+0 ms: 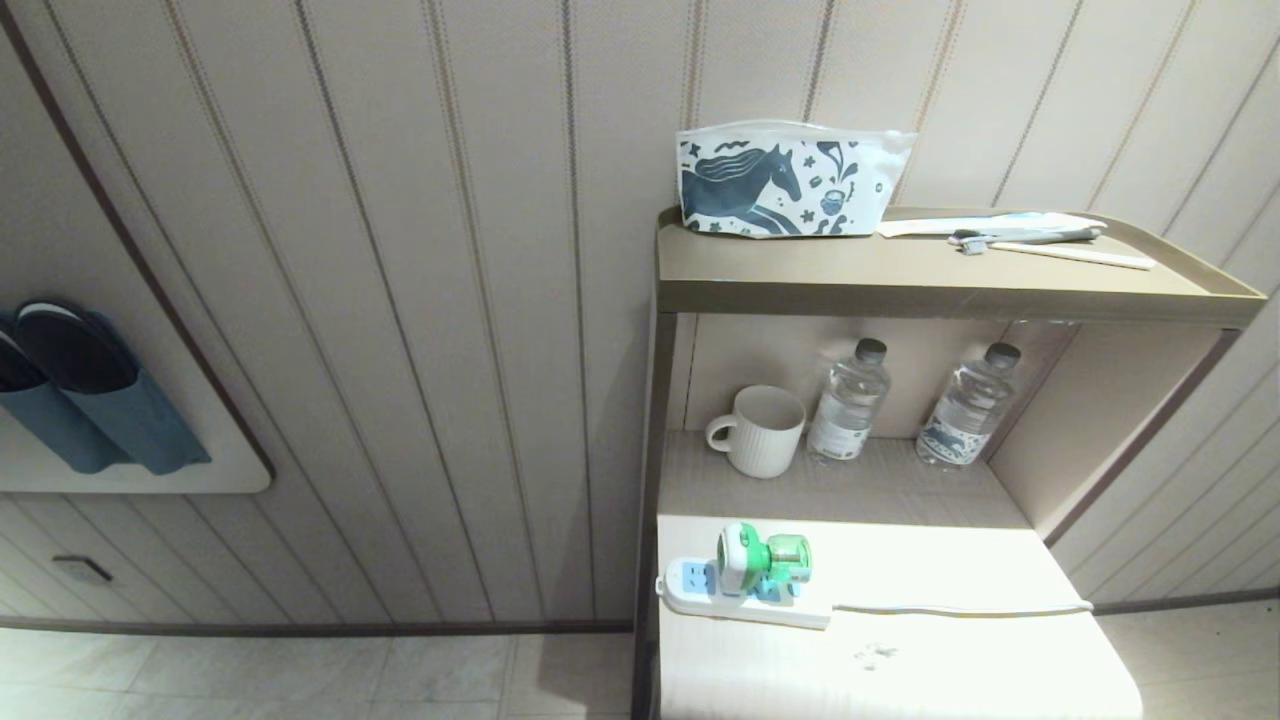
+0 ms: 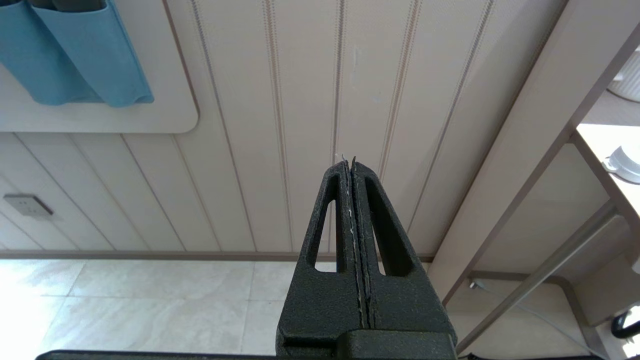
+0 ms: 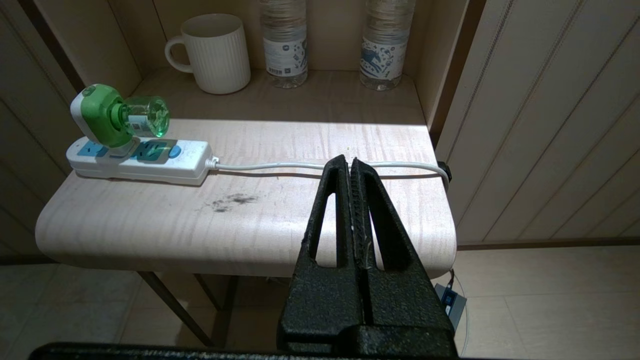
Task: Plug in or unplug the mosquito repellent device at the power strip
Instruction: Hold the socket with your left hand and unplug it with your right hand
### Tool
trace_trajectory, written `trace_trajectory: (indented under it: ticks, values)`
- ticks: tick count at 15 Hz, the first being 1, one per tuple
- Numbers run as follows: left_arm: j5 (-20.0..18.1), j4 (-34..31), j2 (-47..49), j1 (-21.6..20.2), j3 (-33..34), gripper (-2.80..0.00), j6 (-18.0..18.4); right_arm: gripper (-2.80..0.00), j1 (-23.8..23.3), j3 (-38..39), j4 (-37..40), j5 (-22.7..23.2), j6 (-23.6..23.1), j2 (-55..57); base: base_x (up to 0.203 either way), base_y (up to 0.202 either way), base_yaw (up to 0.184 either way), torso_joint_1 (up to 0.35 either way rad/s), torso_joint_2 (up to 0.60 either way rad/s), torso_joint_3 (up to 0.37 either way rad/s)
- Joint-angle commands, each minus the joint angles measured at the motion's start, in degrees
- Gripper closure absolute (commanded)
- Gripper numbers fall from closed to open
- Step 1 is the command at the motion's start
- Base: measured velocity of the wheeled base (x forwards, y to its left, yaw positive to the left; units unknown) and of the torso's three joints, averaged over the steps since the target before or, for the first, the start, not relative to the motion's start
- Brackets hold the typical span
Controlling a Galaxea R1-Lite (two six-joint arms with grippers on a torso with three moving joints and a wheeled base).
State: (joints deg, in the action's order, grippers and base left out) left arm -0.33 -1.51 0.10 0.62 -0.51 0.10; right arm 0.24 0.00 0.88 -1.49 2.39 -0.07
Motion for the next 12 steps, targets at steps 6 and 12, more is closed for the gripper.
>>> trace_trajectory:
  ticks: [6, 12]
  values:
    - [0.0, 0.0, 0.1, 0.0, 0.0, 0.00, 0.0, 0.00, 0.0, 0.0, 0.0, 0.1, -0.2, 0.1, 0.000, 0.000, 0.000, 0.000, 0.00, 0.000]
    - [0.0, 0.0, 0.0, 0.0, 0.1, 0.00, 0.0, 0.00, 0.1, 0.0, -0.1, 0.1, -0.7, 0.1, 0.000, 0.000, 0.000, 0.000, 0.00, 0.000]
